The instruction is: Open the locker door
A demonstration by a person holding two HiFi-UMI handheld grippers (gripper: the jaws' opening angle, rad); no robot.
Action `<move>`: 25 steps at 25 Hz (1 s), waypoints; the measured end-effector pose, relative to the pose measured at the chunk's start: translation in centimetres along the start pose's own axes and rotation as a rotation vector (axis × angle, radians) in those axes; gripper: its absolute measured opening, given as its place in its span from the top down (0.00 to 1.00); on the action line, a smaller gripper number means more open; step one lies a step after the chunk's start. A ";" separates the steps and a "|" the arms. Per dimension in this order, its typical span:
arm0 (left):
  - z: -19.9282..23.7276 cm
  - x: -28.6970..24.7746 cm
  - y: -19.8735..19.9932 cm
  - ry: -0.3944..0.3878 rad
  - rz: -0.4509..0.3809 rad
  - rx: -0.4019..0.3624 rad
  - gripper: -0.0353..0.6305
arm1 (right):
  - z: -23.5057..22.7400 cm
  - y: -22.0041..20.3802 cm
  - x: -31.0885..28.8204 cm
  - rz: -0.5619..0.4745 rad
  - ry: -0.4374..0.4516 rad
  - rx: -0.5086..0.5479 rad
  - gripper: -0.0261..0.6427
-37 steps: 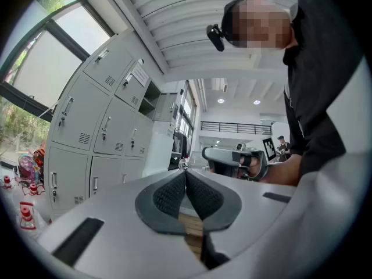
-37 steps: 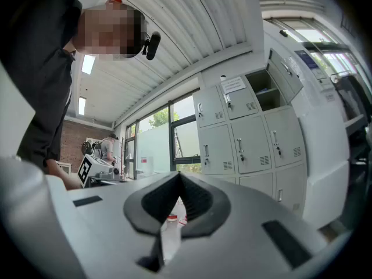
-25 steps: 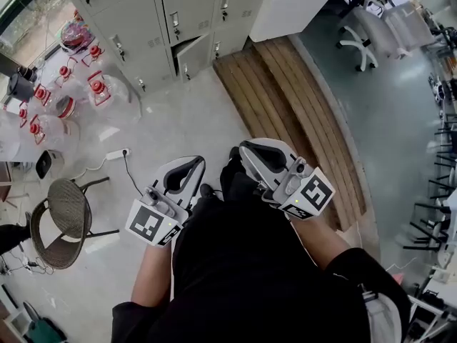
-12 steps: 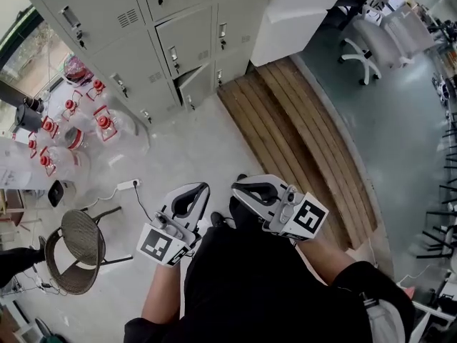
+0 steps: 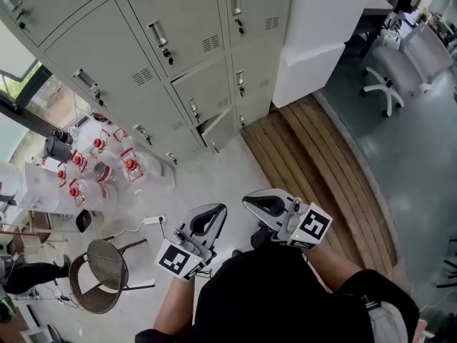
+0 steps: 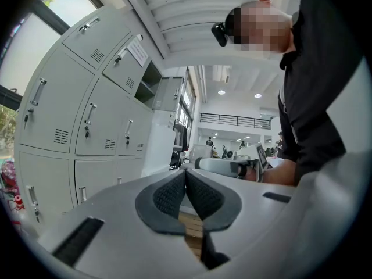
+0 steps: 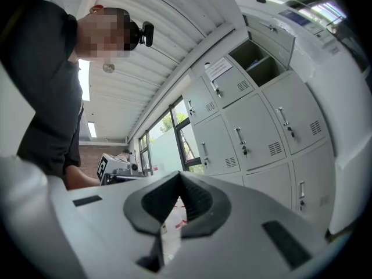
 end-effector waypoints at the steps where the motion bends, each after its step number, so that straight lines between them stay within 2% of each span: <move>1: 0.5 -0.8 0.6 0.009 -0.006 -0.006 0.92 | -1.1 0.4 -0.1 -0.005 0.007 -0.001 0.95; 9: 4.7 -6.1 3.0 0.117 -0.035 -0.010 0.92 | -8.8 2.7 -0.5 -0.011 0.075 -0.015 0.95; 16: 9.5 -10.1 4.3 0.190 -0.053 -0.023 0.92 | -14.8 2.9 -1.7 -0.007 0.124 -0.058 0.95; 21: 13.4 -11.2 4.1 0.160 -0.020 -0.010 0.92 | -18.1 2.4 -4.6 -0.024 0.081 -0.119 0.95; 25: 17.8 -12.6 4.5 0.103 -0.042 0.033 0.92 | -20.9 3.3 -7.9 -0.043 0.015 -0.107 0.95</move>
Point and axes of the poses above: the fingertips, and each gripper's own axes: x backward along the fingers, z to its left, y out of its top, the point moved 3 cm from there along x, backward along the fingers
